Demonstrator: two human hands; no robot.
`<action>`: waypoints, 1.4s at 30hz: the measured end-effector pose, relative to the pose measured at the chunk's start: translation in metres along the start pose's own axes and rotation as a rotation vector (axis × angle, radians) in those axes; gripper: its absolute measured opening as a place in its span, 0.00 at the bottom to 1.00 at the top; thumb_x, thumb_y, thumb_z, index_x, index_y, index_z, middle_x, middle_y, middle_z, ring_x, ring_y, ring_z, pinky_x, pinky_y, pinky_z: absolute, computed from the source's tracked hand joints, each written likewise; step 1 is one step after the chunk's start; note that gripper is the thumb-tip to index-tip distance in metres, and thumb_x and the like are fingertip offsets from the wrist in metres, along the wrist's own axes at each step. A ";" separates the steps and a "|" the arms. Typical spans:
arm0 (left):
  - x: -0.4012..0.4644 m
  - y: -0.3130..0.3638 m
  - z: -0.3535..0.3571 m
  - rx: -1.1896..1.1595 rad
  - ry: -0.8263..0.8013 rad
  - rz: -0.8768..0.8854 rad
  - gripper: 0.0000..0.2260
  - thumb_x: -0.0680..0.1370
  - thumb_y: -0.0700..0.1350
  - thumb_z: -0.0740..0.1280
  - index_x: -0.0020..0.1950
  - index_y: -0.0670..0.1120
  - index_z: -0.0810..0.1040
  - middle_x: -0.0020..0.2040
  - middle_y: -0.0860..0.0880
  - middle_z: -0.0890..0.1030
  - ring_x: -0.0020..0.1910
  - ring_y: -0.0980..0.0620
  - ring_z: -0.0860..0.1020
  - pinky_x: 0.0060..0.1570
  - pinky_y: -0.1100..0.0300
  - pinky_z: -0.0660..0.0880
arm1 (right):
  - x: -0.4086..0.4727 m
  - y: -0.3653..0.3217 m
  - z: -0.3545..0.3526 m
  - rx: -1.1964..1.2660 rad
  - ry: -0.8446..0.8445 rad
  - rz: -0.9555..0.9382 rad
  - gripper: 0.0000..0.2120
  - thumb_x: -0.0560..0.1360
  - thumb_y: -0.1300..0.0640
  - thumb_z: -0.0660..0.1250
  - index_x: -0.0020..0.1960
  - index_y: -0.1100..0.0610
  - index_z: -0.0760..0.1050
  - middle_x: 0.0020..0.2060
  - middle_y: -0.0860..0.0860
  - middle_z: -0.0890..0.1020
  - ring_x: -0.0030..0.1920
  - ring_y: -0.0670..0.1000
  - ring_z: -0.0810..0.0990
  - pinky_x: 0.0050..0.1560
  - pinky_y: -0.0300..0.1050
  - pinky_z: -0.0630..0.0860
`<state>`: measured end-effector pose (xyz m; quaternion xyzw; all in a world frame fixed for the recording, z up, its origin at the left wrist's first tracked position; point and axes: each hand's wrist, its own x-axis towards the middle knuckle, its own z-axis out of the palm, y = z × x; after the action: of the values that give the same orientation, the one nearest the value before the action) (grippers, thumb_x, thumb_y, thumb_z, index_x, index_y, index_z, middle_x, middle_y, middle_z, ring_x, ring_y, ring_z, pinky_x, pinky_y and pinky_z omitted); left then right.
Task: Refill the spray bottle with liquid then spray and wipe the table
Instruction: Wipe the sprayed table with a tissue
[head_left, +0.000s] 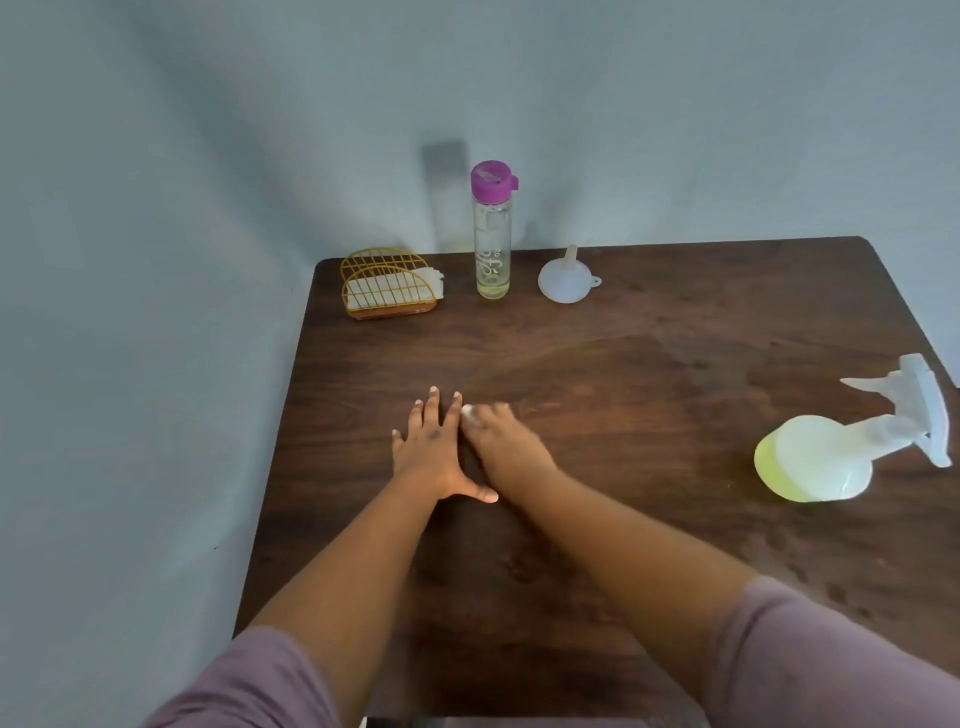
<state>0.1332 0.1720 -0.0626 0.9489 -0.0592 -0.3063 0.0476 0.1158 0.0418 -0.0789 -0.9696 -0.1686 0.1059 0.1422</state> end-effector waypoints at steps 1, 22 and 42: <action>-0.001 0.000 0.000 0.001 0.001 -0.001 0.65 0.57 0.66 0.79 0.79 0.56 0.36 0.79 0.50 0.33 0.78 0.45 0.38 0.75 0.37 0.49 | -0.010 -0.009 0.005 -0.038 -0.016 -0.081 0.26 0.77 0.60 0.62 0.73 0.60 0.62 0.68 0.56 0.67 0.66 0.58 0.66 0.67 0.50 0.69; -0.071 0.028 0.050 -0.144 0.152 -0.131 0.39 0.74 0.61 0.69 0.78 0.51 0.54 0.78 0.45 0.51 0.75 0.42 0.54 0.69 0.41 0.64 | -0.160 0.004 0.020 -0.099 -0.100 -0.246 0.26 0.79 0.61 0.57 0.76 0.55 0.56 0.68 0.53 0.67 0.61 0.57 0.67 0.59 0.51 0.74; -0.108 0.041 0.080 -0.164 0.179 -0.149 0.37 0.75 0.62 0.67 0.78 0.51 0.55 0.78 0.46 0.53 0.74 0.41 0.55 0.69 0.39 0.64 | -0.234 0.004 0.022 -0.150 -0.139 -0.269 0.25 0.79 0.61 0.57 0.76 0.57 0.57 0.64 0.55 0.69 0.60 0.57 0.68 0.52 0.53 0.75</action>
<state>-0.0040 0.1420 -0.0604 0.9671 0.0410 -0.2269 0.1072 -0.1041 -0.0404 -0.0637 -0.9366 -0.3136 0.1399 0.0701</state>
